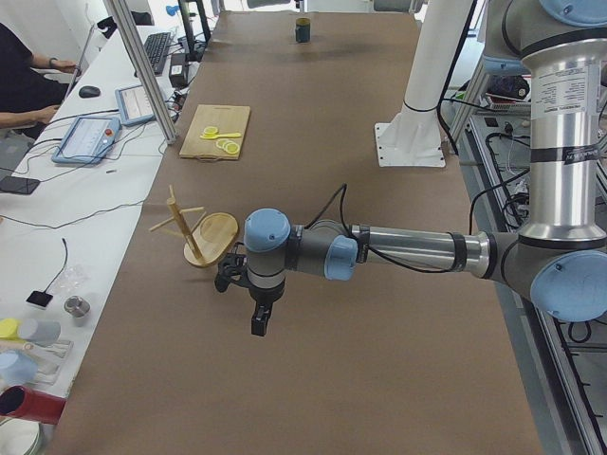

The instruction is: Hang cup on storage rack

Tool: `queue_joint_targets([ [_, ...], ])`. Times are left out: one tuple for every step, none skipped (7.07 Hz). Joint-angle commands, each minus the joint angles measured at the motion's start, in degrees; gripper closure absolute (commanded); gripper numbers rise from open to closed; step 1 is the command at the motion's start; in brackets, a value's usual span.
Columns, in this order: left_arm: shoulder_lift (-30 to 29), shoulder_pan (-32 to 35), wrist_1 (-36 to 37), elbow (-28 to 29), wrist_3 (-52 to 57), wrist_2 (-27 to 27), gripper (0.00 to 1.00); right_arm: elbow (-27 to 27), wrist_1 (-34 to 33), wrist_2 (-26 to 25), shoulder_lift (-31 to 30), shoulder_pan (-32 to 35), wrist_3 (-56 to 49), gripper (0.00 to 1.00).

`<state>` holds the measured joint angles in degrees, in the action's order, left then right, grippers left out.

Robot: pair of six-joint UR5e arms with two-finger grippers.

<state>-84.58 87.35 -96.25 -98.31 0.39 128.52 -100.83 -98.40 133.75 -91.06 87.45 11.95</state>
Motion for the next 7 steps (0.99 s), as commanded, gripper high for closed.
queue_joint_targets([
  [-0.06, -0.07, 0.1, -0.73, -0.04, -0.03, 0.02, -0.07, 0.04, -0.32, -0.17, 0.0, -0.08, 0.0],
  [-0.06, -0.07, 0.01, -0.91, -0.04, 0.06, 0.02, -0.07, 0.13, -0.33, -0.17, 0.0, -0.09, 0.0],
  [-0.24, -0.07, -0.08, -0.92, 0.04, -0.03, 0.02, -0.07, 0.13, -0.24, -0.08, 0.0, 0.0, 0.0],
  [-0.5, -0.07, 0.01, -1.87, 0.13, 0.06, 0.02, 0.11, 0.13, -0.24, -0.08, -0.08, 0.0, 0.0],
  [-0.59, -0.16, 0.1, -1.1, -0.13, -0.11, 0.02, 0.28, 0.13, -0.15, -0.08, -0.08, 0.0, 0.0],
  [-0.42, -0.07, 0.27, -1.27, -0.3, -0.12, 0.02, 0.29, 0.13, 0.2, -0.08, -0.08, 0.0, 0.0],
  [-0.15, -0.07, 0.19, -1.18, -0.31, -0.12, 0.02, 0.29, 0.05, 0.46, -0.08, -0.08, 0.18, 0.0],
])
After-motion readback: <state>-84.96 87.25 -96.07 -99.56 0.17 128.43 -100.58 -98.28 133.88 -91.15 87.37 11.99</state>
